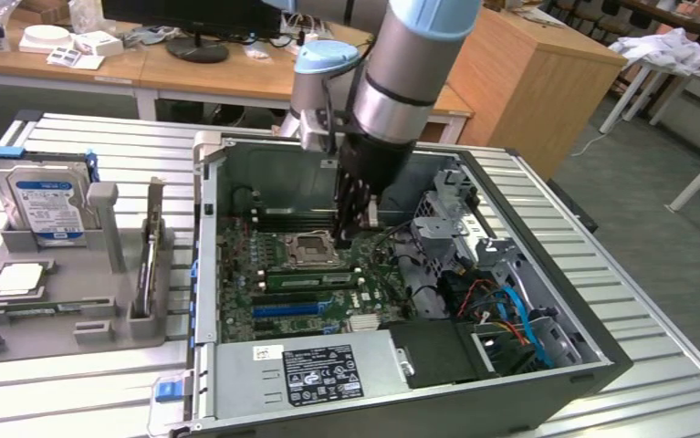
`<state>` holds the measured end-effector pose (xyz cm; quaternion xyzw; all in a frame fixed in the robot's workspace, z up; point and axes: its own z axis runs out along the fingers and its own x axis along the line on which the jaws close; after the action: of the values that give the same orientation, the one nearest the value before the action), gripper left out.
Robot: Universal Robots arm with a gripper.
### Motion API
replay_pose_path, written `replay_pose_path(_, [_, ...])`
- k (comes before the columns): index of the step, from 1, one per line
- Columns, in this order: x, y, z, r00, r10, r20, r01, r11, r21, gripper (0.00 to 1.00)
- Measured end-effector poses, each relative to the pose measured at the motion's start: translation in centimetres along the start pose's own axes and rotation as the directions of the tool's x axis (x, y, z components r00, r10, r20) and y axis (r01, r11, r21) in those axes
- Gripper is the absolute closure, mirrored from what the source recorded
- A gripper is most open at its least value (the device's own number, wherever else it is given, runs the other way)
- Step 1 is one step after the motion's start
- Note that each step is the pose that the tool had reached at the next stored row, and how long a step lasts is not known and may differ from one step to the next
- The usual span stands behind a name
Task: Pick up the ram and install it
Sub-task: 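Insert the ram into the slot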
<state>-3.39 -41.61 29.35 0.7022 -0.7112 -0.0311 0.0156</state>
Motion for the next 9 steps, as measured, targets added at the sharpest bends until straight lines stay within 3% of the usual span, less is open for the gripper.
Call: replay_pose_path(9, [-0.1,0.22,-3.40,1.0000,0.000,-0.0001,0.000,1.0000,0.0057,0.75])
